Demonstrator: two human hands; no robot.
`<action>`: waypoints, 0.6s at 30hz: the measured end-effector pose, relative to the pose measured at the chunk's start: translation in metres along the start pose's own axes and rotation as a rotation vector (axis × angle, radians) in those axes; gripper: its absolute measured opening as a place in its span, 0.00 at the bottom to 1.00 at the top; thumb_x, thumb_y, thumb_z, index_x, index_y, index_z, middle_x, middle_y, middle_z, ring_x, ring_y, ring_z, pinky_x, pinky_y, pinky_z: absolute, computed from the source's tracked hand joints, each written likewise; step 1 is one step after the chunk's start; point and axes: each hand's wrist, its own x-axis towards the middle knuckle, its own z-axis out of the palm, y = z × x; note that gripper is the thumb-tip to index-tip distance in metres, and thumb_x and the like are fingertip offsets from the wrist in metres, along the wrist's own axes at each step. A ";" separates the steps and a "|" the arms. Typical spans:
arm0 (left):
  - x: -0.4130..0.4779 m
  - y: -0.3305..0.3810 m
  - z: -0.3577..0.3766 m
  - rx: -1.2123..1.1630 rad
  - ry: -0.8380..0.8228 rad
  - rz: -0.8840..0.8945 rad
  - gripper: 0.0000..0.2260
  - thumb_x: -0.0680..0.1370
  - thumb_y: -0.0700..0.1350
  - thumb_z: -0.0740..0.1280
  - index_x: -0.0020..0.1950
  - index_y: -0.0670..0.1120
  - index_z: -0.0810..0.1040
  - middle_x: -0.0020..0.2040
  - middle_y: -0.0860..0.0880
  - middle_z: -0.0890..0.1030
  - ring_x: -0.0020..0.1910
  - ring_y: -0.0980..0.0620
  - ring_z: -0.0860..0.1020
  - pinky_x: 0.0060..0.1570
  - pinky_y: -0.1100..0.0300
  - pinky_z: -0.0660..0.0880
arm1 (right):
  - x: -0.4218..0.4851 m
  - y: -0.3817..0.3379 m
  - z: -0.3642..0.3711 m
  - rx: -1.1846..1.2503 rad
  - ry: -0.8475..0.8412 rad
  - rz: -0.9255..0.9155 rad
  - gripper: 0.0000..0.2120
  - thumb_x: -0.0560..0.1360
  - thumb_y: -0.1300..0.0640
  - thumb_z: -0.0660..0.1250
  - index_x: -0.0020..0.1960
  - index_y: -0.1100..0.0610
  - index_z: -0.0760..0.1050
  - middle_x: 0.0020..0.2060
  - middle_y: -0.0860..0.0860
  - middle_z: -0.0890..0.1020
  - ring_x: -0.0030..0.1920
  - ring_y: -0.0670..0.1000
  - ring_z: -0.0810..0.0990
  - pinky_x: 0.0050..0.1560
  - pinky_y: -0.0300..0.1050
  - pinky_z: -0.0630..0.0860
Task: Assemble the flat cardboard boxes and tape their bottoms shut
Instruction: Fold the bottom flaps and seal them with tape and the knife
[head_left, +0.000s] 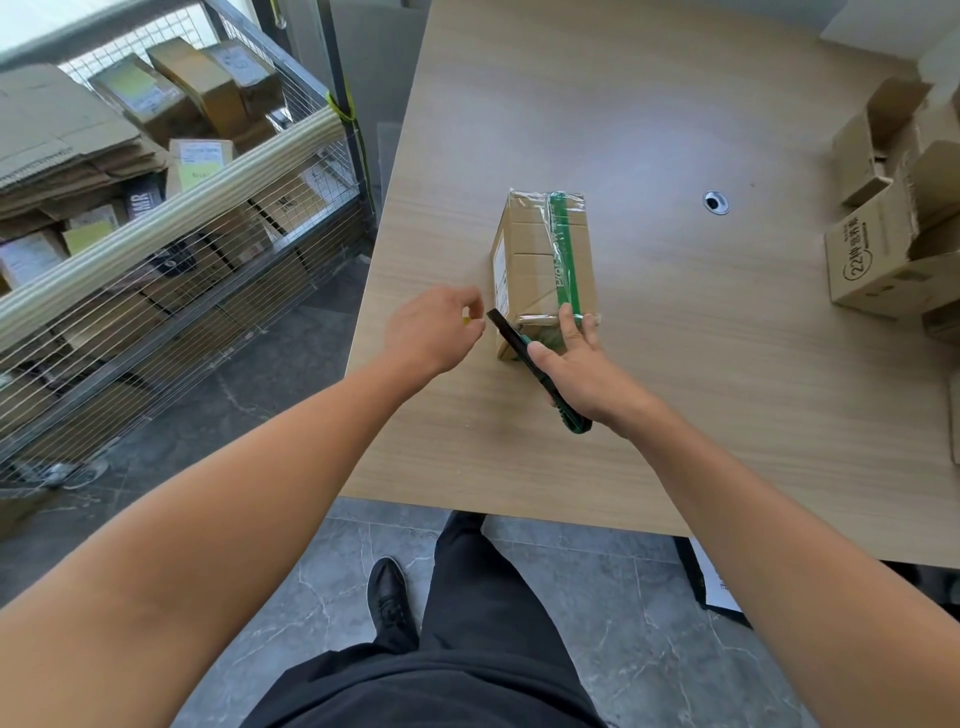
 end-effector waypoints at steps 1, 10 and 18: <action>0.000 0.001 0.000 0.002 0.001 -0.001 0.05 0.80 0.53 0.64 0.50 0.55 0.77 0.53 0.50 0.80 0.51 0.46 0.78 0.47 0.52 0.76 | 0.000 0.000 -0.001 0.003 -0.010 0.006 0.40 0.81 0.35 0.56 0.82 0.45 0.36 0.81 0.47 0.33 0.81 0.53 0.54 0.77 0.60 0.62; -0.016 0.006 0.007 0.096 0.100 0.123 0.06 0.81 0.53 0.63 0.52 0.53 0.77 0.47 0.51 0.72 0.41 0.44 0.76 0.42 0.51 0.74 | 0.006 -0.005 -0.003 -0.236 -0.019 0.012 0.37 0.82 0.34 0.53 0.80 0.60 0.62 0.81 0.47 0.35 0.80 0.47 0.34 0.79 0.55 0.48; -0.018 -0.031 -0.012 0.063 0.153 0.051 0.04 0.81 0.55 0.64 0.52 0.56 0.73 0.51 0.53 0.70 0.38 0.49 0.74 0.39 0.54 0.71 | 0.010 0.014 0.003 -0.398 -0.020 -0.134 0.33 0.82 0.34 0.52 0.50 0.57 0.85 0.80 0.42 0.32 0.78 0.48 0.27 0.78 0.68 0.49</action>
